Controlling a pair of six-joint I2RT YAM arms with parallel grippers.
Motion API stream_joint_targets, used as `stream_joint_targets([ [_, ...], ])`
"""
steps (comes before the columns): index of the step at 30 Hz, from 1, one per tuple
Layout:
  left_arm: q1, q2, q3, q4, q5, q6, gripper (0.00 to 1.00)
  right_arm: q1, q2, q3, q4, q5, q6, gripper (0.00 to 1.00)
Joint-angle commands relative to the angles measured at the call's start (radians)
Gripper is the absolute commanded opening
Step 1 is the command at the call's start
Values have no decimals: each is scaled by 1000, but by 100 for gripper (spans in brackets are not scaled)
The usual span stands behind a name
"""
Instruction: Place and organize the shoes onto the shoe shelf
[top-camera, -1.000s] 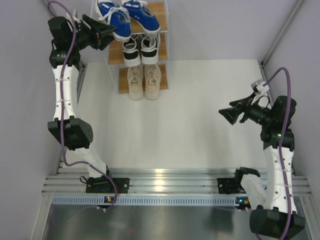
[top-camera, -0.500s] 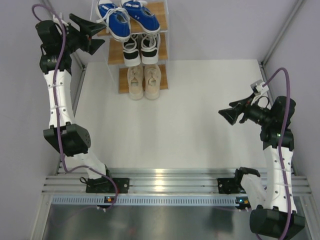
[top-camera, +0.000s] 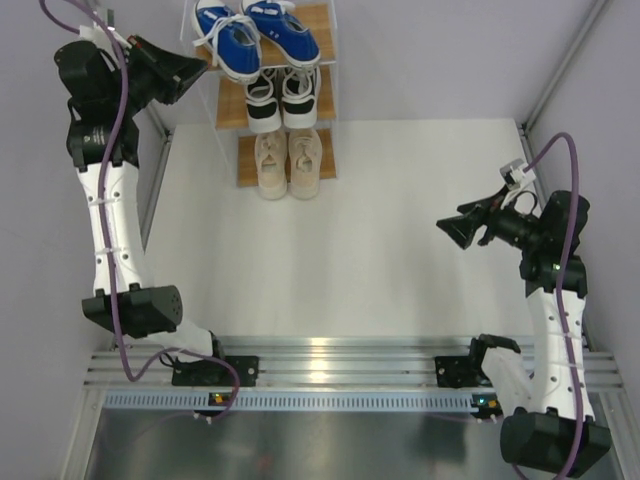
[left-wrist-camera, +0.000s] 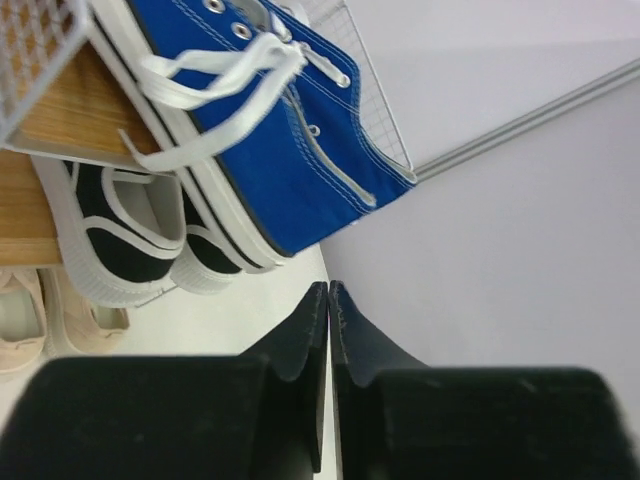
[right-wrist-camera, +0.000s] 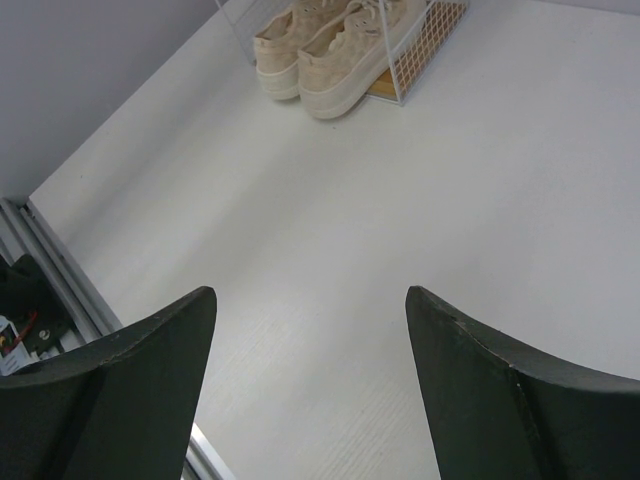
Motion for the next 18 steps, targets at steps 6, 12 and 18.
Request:
stream_joint_targets([
  [6, -233, -15, 15, -68, -148, 211, 2, -13, 21, 9, 61, -21, -16, 77],
  [12, -301, 59, 31, -78, -219, 229, 2, -13, 20, 14, 47, -16, -17, 77],
  [18, -296, 89, 41, -110, -328, 280, 2, -13, 20, 14, 47, -15, -17, 77],
])
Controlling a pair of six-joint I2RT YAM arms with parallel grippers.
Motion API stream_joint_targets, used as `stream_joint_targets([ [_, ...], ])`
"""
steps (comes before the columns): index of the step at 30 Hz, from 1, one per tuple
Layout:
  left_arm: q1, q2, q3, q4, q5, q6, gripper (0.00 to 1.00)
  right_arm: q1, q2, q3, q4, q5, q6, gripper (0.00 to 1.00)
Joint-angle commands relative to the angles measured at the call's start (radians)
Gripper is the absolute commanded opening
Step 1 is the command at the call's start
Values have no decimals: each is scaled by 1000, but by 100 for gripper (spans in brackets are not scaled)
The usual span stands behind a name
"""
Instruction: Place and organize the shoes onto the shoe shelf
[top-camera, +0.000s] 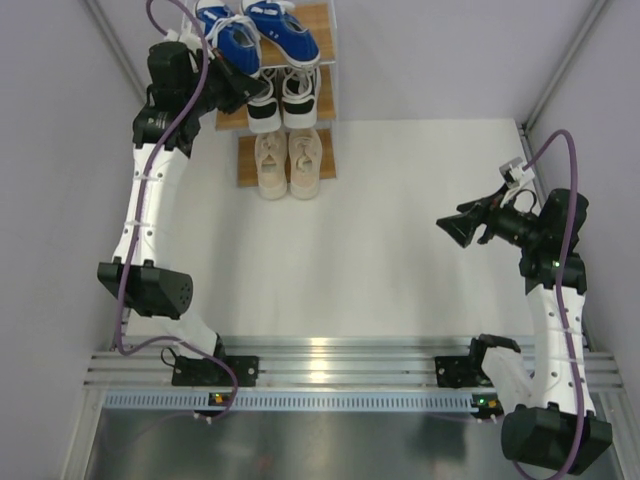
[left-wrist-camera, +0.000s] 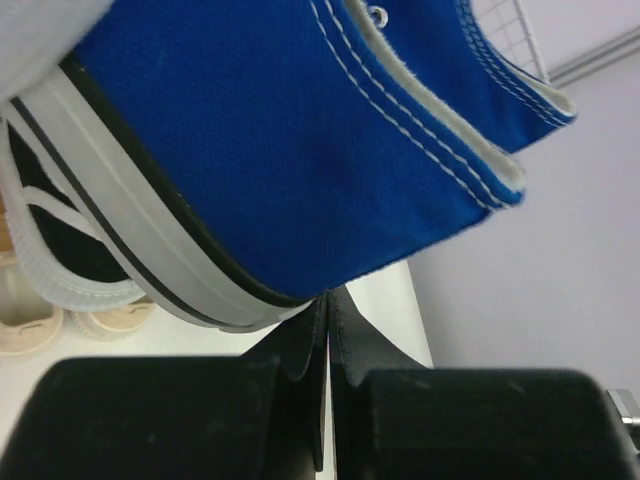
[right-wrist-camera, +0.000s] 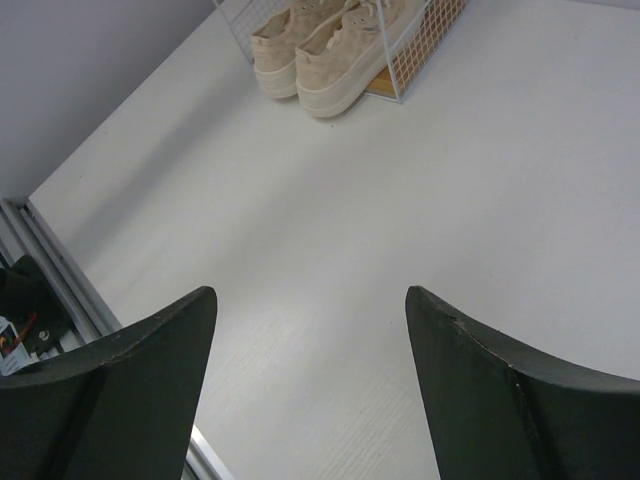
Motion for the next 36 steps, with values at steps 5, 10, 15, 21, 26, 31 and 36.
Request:
stream_joint_targets([
  [5, 71, -9, 40, -7, -149, 35, 2, -13, -5, 11, 36, -10, -16, 77],
  [10, 137, -28, 38, -5, -161, 13, 2, -13, -9, 3, 36, -9, -17, 77],
  [15, 181, -46, 12, -5, -164, 6, 4, -13, -8, 2, 40, -10, -17, 77],
  [21, 203, -75, 1, 19, -70, 22, 21, -13, -11, 3, 30, -15, -57, 77],
  [26, 203, -146, -52, 108, 50, 39, 53, -13, -9, 3, 22, -13, -69, 77],
  [31, 169, -242, -120, 183, 109, 56, 63, -13, -5, 3, 25, -13, -69, 77],
  [36, -16, -218, -48, 183, -17, 173, 71, -13, 8, 8, 25, -17, -69, 77],
])
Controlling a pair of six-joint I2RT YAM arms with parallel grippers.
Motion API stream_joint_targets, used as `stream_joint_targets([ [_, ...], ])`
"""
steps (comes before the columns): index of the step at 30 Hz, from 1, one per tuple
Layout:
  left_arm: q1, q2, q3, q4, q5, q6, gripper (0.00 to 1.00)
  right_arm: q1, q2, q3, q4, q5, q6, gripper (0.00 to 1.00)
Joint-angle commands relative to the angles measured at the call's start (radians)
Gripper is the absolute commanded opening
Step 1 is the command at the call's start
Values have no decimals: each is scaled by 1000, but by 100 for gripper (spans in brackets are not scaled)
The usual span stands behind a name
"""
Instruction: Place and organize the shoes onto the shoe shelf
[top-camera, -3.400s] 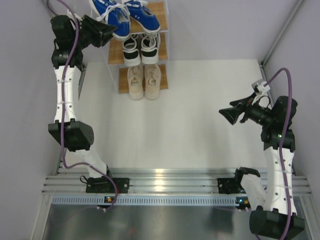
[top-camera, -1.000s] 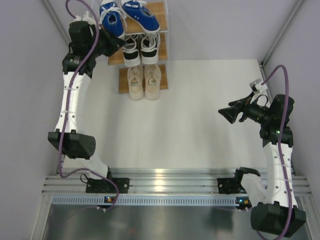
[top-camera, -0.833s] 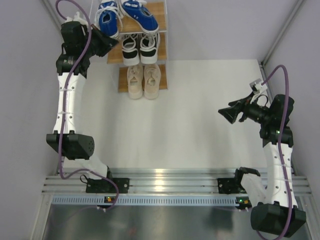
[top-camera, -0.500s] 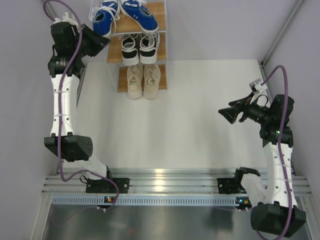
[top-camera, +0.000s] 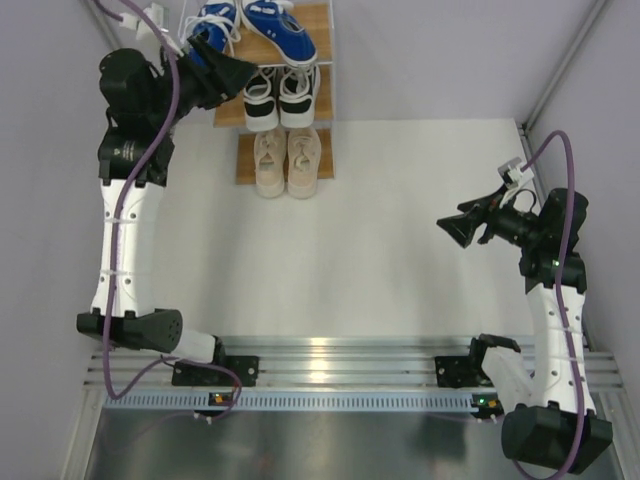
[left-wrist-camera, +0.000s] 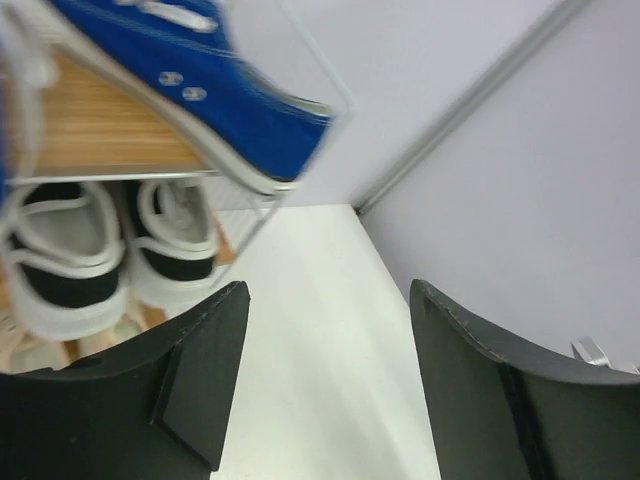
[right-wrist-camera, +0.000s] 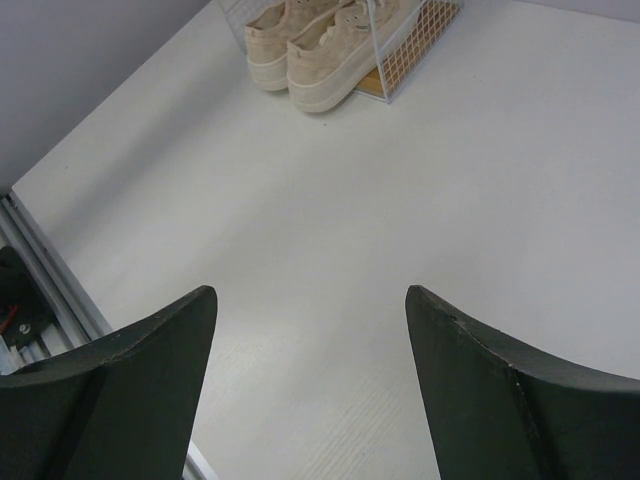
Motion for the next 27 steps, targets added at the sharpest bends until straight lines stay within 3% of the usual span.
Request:
stream_joint_targets([
  [1, -170, 8, 71, 83, -81, 109, 71, -12, 0, 8, 27, -18, -24, 77],
  [6, -384, 116, 154, 89, -436, 251, 72, -9, 1, 15, 20, -18, -24, 77],
  [12, -465, 218, 147, 299, -772, 316, 80, -7, -23, 12, 6, -18, -24, 77],
  [19, -496, 347, 217, 384, -939, 382, 83, -9, -53, 8, -11, -15, -33, 77],
  [23, -501, 379, 236, 407, -991, 425, 78, -9, -54, 3, -16, -17, -32, 77],
  [27, -499, 390, 245, 411, -1008, 457, 65, -9, -54, 2, -14, -17, -33, 77],
])
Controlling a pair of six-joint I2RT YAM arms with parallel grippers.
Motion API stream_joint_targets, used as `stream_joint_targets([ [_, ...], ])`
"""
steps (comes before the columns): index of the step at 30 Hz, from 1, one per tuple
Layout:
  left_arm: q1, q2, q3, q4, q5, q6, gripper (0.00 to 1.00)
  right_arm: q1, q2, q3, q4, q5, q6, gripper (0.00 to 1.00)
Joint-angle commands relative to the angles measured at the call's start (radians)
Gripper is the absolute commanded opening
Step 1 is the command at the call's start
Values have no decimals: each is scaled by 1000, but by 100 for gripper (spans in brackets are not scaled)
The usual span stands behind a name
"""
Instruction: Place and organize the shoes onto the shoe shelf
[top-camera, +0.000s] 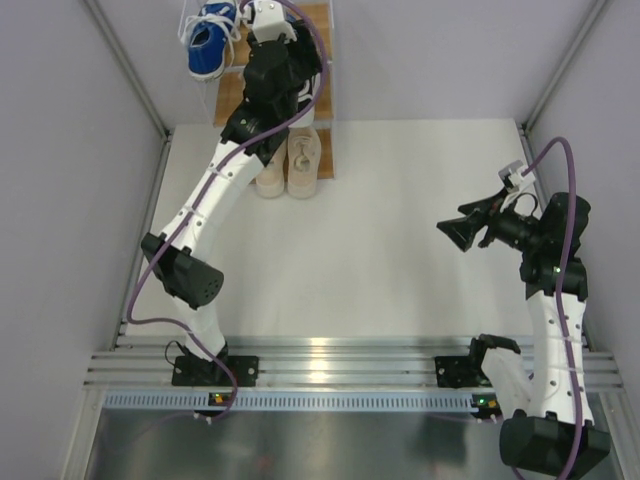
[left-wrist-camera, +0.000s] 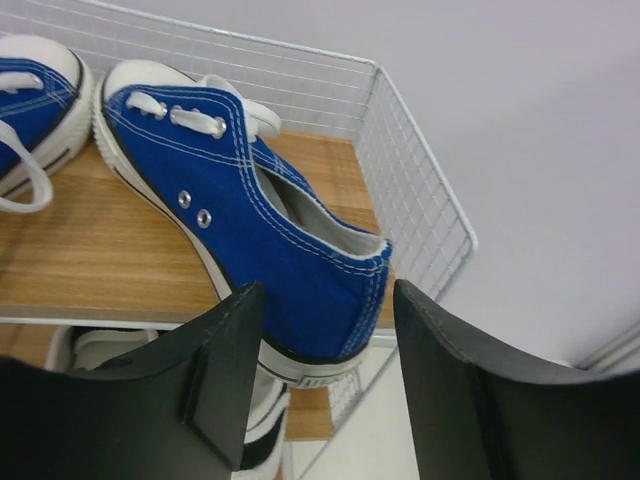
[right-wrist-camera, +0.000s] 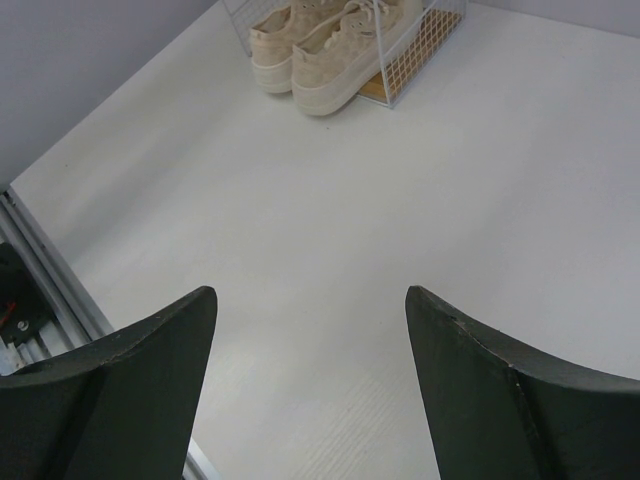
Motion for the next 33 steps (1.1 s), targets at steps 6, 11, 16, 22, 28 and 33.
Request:
stream_joint_targets([
  [6, 5, -5, 49, 75, -77, 100, 34, -9, -13, 0, 10, -18, -25, 77],
  [11, 30, -43, 46, 35, -73, 108, 9, -9, -16, 0, 10, -16, -25, 77],
  [16, 79, -101, 40, -2, -24, 114, 0, -9, -19, 0, 12, -15, -25, 77],
  [22, 146, -184, -27, -32, 30, 109, 0, -9, -23, -6, 16, -13, -23, 77],
  [28, 235, -246, -104, -41, 91, 92, 0, -9, -25, -6, 15, -13, -22, 77],
  [33, 280, -260, -139, -60, 151, 91, 0, -9, -28, -11, 18, -12, -22, 77],
])
